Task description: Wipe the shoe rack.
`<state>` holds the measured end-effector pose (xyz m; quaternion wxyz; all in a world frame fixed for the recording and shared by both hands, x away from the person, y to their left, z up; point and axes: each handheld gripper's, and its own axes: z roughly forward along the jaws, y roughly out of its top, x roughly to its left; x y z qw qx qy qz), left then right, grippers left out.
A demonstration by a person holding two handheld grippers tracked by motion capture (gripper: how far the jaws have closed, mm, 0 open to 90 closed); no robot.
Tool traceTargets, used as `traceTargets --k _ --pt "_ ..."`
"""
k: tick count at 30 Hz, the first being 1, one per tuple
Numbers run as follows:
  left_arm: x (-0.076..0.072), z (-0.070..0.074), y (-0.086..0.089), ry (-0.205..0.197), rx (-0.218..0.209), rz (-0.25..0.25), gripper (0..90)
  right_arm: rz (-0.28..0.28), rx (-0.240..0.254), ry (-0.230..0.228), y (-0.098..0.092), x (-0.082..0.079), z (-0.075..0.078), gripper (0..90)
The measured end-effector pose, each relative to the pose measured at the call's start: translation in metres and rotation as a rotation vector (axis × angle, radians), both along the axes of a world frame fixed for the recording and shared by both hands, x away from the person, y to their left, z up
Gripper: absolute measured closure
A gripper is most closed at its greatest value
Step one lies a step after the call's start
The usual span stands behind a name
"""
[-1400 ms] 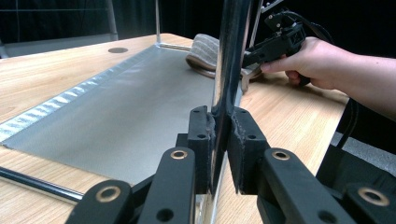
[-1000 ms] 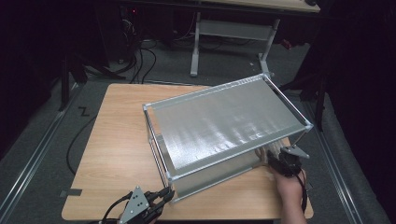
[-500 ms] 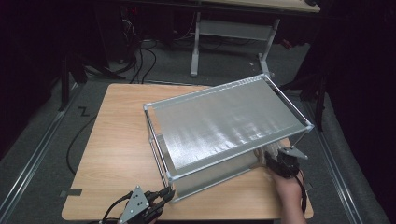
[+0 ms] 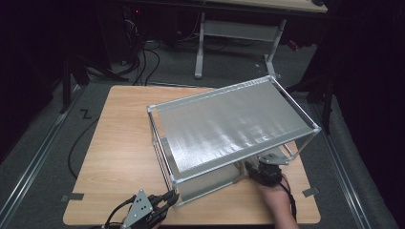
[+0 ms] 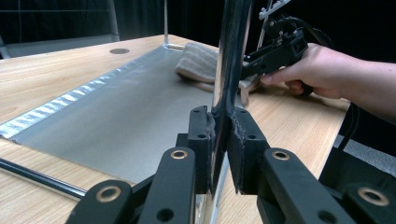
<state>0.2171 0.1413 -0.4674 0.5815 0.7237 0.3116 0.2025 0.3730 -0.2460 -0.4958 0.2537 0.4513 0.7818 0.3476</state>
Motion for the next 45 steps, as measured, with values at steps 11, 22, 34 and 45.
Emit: traceTargets --k 11,22,34,45 --pt "0.000 0.000 -0.001 -0.001 -0.001 0.005 79.8 0.230 0.027 0.047 0.080 -0.029 0.000 48.7" --pt "0.001 0.000 -0.002 -0.002 -0.004 0.000 79.8 0.453 0.074 0.062 0.142 -0.062 -0.001 50.0" --pt "0.001 -0.001 -0.003 0.000 -0.008 -0.002 79.7 0.542 0.080 0.036 0.157 -0.073 0.000 52.2" --pt "0.001 0.000 -0.004 -0.005 0.000 0.004 79.8 0.517 0.060 0.037 0.156 -0.071 -0.001 55.5"
